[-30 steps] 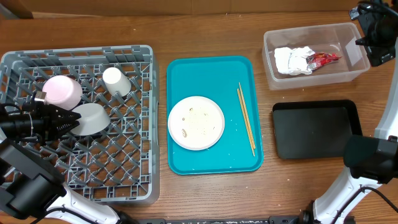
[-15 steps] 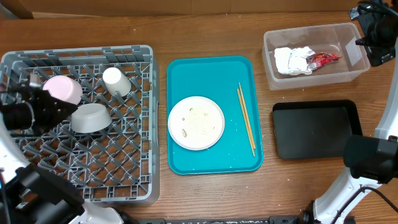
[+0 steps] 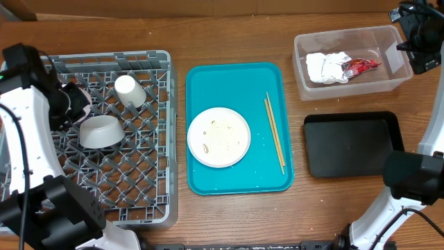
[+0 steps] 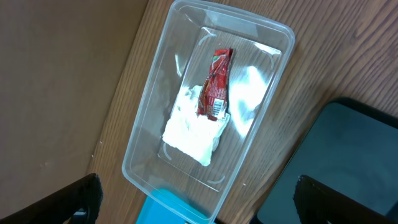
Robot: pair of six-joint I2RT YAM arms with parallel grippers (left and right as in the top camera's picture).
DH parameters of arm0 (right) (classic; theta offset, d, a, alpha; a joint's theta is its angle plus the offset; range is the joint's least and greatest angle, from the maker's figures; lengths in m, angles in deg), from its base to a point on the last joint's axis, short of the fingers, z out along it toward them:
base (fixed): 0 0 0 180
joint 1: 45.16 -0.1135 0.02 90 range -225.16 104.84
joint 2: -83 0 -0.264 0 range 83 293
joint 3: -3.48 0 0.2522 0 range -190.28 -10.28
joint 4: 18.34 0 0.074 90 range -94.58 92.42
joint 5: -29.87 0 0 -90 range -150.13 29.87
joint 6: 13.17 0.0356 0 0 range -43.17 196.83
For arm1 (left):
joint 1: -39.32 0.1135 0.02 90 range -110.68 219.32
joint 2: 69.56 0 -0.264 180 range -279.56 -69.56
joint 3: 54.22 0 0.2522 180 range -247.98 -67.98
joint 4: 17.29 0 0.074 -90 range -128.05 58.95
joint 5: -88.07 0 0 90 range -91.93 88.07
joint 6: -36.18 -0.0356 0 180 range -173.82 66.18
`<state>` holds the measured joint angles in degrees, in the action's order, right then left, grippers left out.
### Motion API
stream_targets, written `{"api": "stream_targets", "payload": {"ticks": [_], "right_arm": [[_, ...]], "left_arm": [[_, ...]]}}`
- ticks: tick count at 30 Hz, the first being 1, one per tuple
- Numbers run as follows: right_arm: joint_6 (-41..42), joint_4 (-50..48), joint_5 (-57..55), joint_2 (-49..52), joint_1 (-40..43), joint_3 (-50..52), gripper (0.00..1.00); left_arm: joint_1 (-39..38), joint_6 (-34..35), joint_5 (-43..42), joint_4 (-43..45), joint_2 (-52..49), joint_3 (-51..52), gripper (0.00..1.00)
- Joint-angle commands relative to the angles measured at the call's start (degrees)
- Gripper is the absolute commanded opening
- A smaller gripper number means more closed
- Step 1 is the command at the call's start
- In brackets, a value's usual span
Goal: Sort waste into correct bins and load items into the dishwasher
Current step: 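Raise the left gripper and move it over the teal tray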
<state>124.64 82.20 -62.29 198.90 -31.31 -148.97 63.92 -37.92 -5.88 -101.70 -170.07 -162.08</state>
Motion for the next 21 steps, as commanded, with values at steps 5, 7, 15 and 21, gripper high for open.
{"api": "stream_targets", "payload": {"ticks": [5, 7, 15, 21], "right_arm": [[-0.1, -0.1, -0.5, 0.0, 0.1, -0.2, 1.00], [-0.1, -0.1, -0.5, 0.0, 0.1, -0.2, 1.00], [-0.1, -0.1, -0.5, 0.0, 0.1, -0.2, 1.00], [-0.1, -0.1, -0.5, 0.0, 0.1, -0.2, 1.00]], "left_arm": [[-2.4, 3.7, 7.5, 1.2, -4.3, 0.3, 0.04], [-2.4, 4.0, 7.4, -0.1, -5.9, 0.3, 0.04], [-2.3, 3.8, 7.4, -7.6, -8.2, -0.3, 0.04], [-2.2, 3.9, 6.9, -14.7, -8.1, -2.9, 0.04]]}}
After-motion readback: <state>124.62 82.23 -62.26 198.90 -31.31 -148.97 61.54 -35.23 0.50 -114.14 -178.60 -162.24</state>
